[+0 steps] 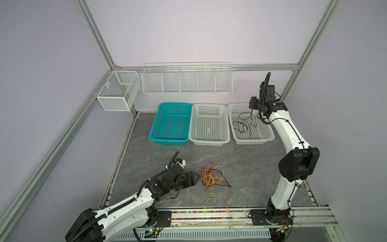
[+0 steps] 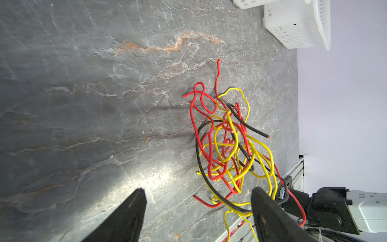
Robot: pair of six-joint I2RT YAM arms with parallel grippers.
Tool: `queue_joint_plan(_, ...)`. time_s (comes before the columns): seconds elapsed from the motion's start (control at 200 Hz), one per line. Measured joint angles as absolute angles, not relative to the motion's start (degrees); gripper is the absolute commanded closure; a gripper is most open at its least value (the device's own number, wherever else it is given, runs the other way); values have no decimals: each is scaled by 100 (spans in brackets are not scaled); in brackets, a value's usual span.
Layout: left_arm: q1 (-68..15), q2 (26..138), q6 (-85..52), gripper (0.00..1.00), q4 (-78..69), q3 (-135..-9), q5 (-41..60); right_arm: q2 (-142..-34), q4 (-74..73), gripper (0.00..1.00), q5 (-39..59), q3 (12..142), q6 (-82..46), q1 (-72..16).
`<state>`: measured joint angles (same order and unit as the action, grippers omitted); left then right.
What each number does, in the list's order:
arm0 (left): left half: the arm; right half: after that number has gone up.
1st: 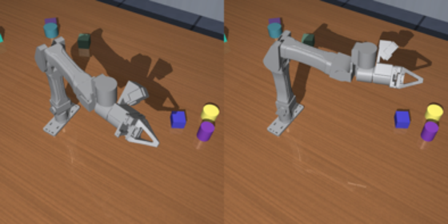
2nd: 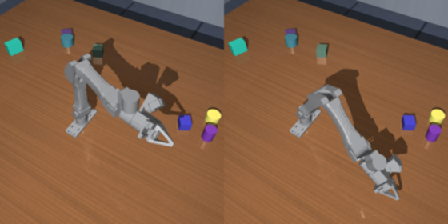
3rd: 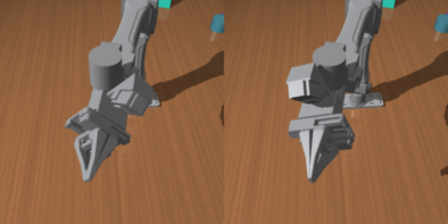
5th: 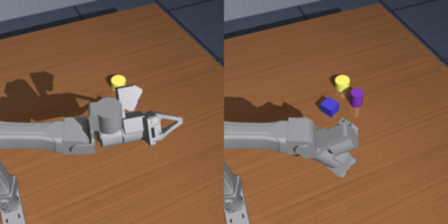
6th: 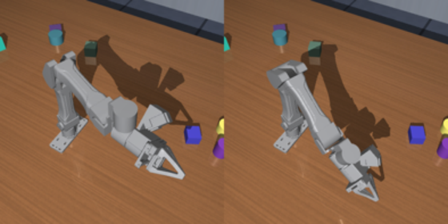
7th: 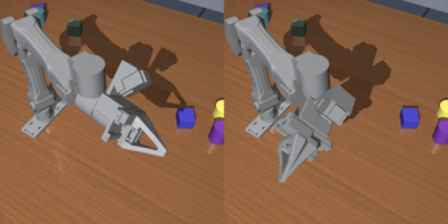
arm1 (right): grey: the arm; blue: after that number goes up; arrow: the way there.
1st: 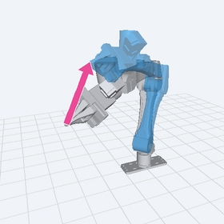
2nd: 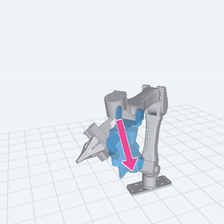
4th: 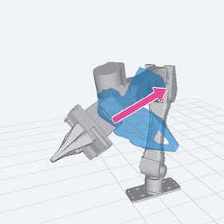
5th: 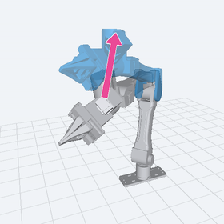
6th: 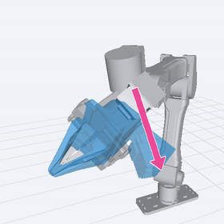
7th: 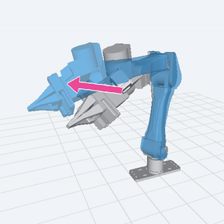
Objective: Untangle the cables
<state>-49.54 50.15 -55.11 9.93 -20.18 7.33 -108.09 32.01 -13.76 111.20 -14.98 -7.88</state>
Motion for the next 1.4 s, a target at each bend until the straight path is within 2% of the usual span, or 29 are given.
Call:
queue_joint_plan(0.195,-4954,5033,-5544,20,945,-1999,764,-10468,3269,41,-1168,10683,-1726,-832)
queue_joint_plan(0.345,-4958,5153,-5642,21,947,-1999,954,-9273,3277,34,-967,9633,-1857,-1173)
queue_joint_plan(0.54,-5500,5404,-5699,21,1297,-2038,1070,-7251,3114,33,-609,7876,-1876,-1903)
queue_joint_plan(0.68,-6123,5610,-5645,21,1667,-2281,991,-6488,3168,32,-447,7026,-1938,-1922)
queue_joint_plan(0.91,-6921,6401,-5374,24,1964,-2884,768,-5835,3387,32,-250,6547,-1949,-1922)
queue_joint_plan(1.09,-7052,7124,-5155,28,1988,-3138,740,-5579,3461,32,-93,6528,-1935,-1922)
queue_joint_plan(1.22,-7052,7463,-5017,38,2045,-3273,746,-5540,3527,32,-3,6525,-1929,-1925)
queue_joint_plan(1.4,-7057,7830,-4873,45,2021,-3518,786,-5408,3531,32,21,6510,-1929,-1925)
